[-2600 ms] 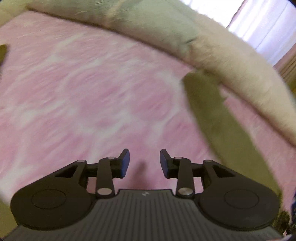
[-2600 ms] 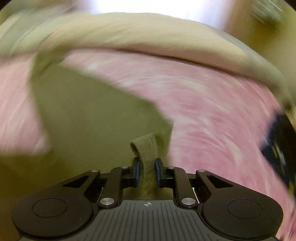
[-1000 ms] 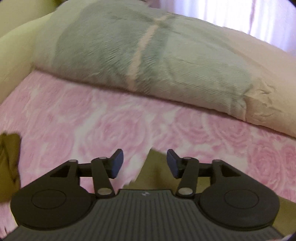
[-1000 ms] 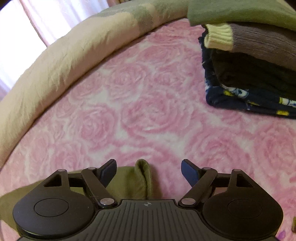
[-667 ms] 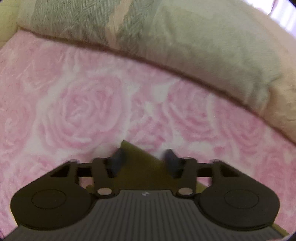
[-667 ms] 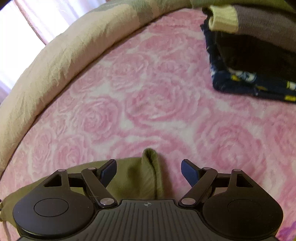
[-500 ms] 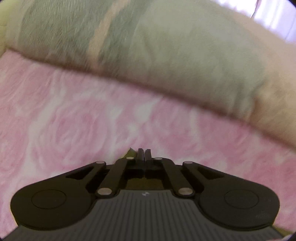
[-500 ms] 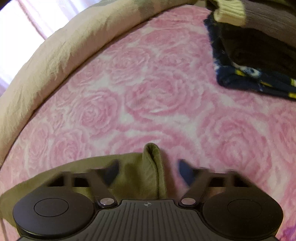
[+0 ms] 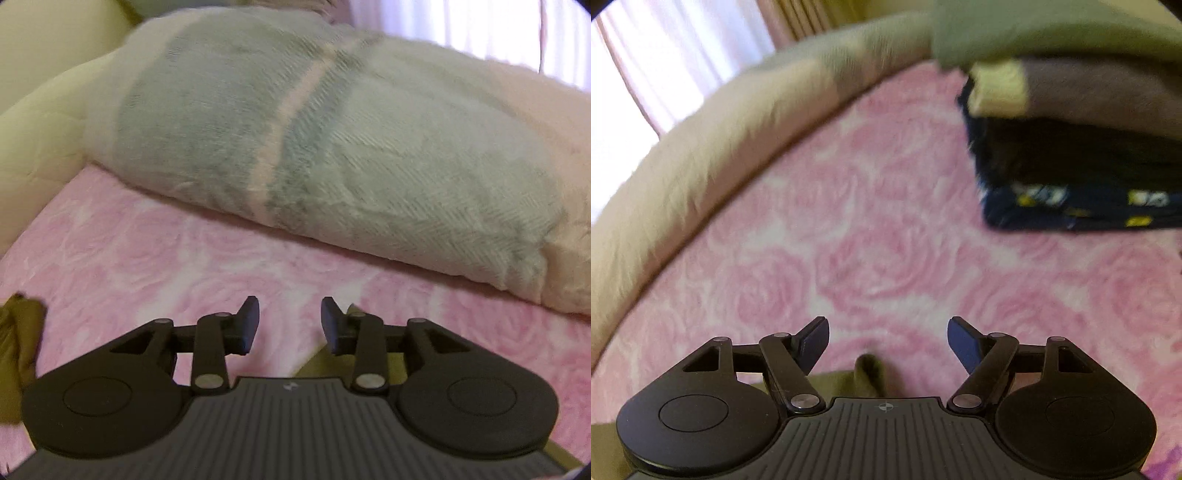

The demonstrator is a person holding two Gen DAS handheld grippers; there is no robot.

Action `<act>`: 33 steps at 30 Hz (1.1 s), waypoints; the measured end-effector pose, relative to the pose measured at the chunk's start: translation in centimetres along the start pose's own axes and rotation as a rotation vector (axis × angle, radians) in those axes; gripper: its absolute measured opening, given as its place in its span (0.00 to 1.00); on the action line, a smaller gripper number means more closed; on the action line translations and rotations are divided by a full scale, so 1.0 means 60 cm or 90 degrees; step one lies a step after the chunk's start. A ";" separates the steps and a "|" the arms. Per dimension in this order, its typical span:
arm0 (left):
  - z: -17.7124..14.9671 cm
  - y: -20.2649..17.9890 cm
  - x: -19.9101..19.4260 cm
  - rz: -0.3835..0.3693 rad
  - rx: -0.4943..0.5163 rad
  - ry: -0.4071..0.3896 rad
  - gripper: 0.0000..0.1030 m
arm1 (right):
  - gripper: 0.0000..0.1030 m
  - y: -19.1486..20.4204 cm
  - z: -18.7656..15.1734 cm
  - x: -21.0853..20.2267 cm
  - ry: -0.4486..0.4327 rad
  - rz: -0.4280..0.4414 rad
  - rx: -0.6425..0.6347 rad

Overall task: Fold clothes
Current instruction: 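Open the left tool and release its edge while the right tool keeps holding the hem, then open the right tool and lay the olive-green garment flat on the bed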

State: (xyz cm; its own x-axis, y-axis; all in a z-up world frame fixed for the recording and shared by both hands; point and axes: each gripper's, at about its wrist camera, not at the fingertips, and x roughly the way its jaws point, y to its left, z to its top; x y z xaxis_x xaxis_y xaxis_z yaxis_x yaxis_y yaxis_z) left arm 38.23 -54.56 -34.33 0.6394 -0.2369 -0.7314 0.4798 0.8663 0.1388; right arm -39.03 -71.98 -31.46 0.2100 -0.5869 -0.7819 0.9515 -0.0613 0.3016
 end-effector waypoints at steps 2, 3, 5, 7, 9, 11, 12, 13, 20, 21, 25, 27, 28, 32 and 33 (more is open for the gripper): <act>-0.024 -0.001 -0.039 -0.039 0.013 -0.003 0.23 | 0.72 -0.005 -0.006 -0.010 0.026 0.036 -0.014; -0.040 -0.004 -0.058 -0.067 0.029 -0.007 0.16 | 0.72 -0.003 -0.011 -0.012 0.040 0.047 -0.034; -0.076 -0.021 -0.085 -0.153 0.077 0.001 0.16 | 0.72 0.011 -0.028 -0.004 0.074 0.057 -0.104; -0.113 -0.053 -0.090 -0.192 0.157 0.041 0.18 | 0.56 0.027 -0.047 0.018 0.111 0.035 -0.171; -0.139 -0.080 -0.094 -0.182 0.202 0.059 0.16 | 0.28 0.020 -0.051 0.043 0.118 0.016 -0.185; -0.147 -0.084 -0.110 -0.197 0.177 0.066 0.16 | 0.26 -0.006 -0.040 0.052 0.100 0.043 -0.138; -0.149 -0.084 -0.119 -0.207 0.158 0.068 0.16 | 0.26 -0.020 -0.031 0.052 0.089 0.061 -0.110; -0.150 -0.083 -0.132 -0.217 0.143 0.066 0.16 | 0.26 -0.031 -0.022 0.052 0.086 0.083 -0.088; -0.207 -0.058 -0.243 -0.218 0.097 0.085 0.16 | 0.00 -0.076 0.006 0.073 0.128 0.160 -0.023; -0.217 -0.053 -0.257 -0.213 0.094 0.085 0.16 | 0.00 -0.080 0.008 0.073 0.123 0.165 -0.023; -0.253 -0.030 -0.311 -0.196 0.077 0.090 0.16 | 0.00 -0.094 0.017 0.070 0.103 0.184 -0.026; -0.269 -0.019 -0.334 -0.188 0.065 0.093 0.16 | 0.03 -0.104 0.021 0.066 0.099 0.185 -0.019; -0.274 -0.014 -0.342 -0.187 0.056 0.094 0.16 | 0.16 -0.114 0.021 0.063 0.104 0.188 -0.001; -0.288 -0.006 -0.368 -0.193 0.028 0.096 0.16 | 0.74 -0.138 0.018 0.044 0.110 0.229 0.034; -0.291 -0.006 -0.373 -0.195 0.023 0.096 0.16 | 0.74 -0.137 0.016 0.042 0.119 0.246 0.029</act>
State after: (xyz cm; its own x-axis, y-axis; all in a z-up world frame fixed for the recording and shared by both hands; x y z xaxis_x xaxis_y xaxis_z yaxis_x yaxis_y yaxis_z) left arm 13.25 -41.88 -29.67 0.3681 -0.4140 -0.8325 0.6583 0.7483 -0.0811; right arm -46.51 -73.73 -35.40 0.5900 -0.4172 -0.6913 0.7851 0.0965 0.6118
